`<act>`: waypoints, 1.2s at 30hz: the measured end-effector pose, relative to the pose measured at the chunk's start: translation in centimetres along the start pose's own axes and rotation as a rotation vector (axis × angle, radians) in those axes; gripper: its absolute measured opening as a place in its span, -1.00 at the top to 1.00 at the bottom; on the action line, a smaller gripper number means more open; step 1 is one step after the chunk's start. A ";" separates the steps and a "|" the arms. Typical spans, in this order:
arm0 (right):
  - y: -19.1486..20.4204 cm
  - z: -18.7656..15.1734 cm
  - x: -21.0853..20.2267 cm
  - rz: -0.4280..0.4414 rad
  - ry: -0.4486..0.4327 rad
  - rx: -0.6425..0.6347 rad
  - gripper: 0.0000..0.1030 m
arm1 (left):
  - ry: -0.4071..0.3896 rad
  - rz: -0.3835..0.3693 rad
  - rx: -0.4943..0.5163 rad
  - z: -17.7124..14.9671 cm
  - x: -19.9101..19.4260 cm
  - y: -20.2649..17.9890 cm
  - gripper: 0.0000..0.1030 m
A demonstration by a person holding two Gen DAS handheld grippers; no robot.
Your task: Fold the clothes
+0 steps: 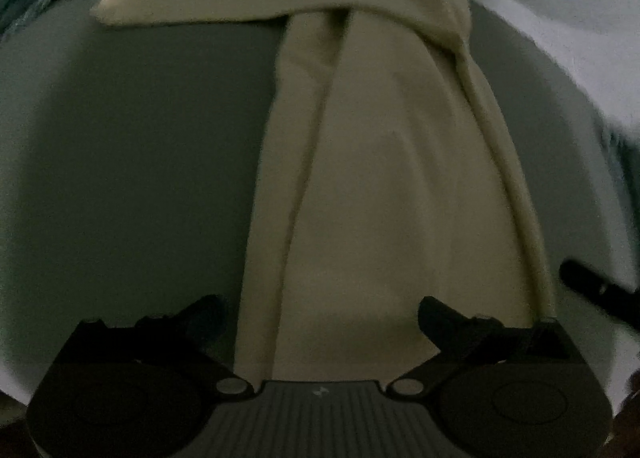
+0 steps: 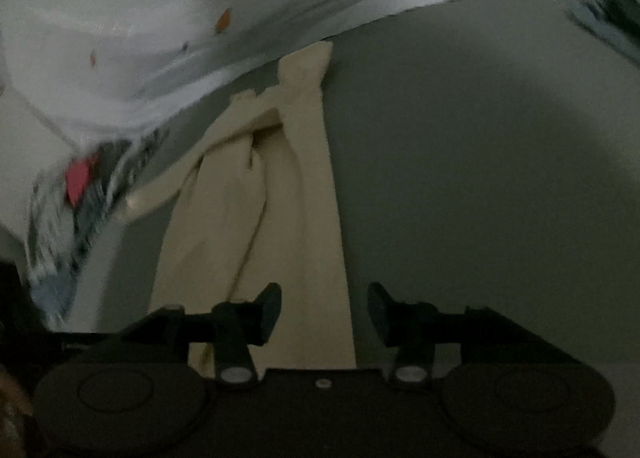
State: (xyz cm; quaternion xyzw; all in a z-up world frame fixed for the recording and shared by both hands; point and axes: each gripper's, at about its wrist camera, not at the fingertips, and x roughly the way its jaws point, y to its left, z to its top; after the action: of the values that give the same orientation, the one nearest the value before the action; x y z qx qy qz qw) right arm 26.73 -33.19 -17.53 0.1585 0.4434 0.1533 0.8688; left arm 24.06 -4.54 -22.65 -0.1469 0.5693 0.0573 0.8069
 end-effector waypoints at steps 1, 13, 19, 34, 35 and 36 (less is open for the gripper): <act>0.4 -0.1 0.1 -0.020 0.004 -0.045 0.04 | -0.008 0.026 0.015 -0.3 0.1 -0.5 -1.00; 1.8 -1.3 0.2 -0.040 -0.013 -0.185 0.89 | -0.031 0.092 0.056 -0.9 0.8 -1.6 -1.00; -1.1 -0.7 -0.8 0.218 -0.045 0.104 0.89 | -0.060 0.097 0.054 -0.6 1.0 -1.6 -1.00; -1.1 -3.4 3.9 0.423 0.126 0.374 0.98 | -0.067 0.091 0.066 -0.5 0.9 -1.3 -1.00; -1.3 -3.6 4.4 0.417 0.144 0.392 0.98 | -0.064 0.090 0.067 -0.6 0.8 -1.4 -1.00; -1.4 -3.8 4.8 0.410 0.160 0.397 0.98 | -0.061 0.088 0.069 -0.6 0.8 -1.4 -1.00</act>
State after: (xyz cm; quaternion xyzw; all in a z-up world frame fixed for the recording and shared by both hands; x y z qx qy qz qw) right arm 26.48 -31.95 -23.62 0.3990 0.4906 0.2478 0.7339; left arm 24.15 -6.12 -23.36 -0.0919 0.5521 0.0776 0.8250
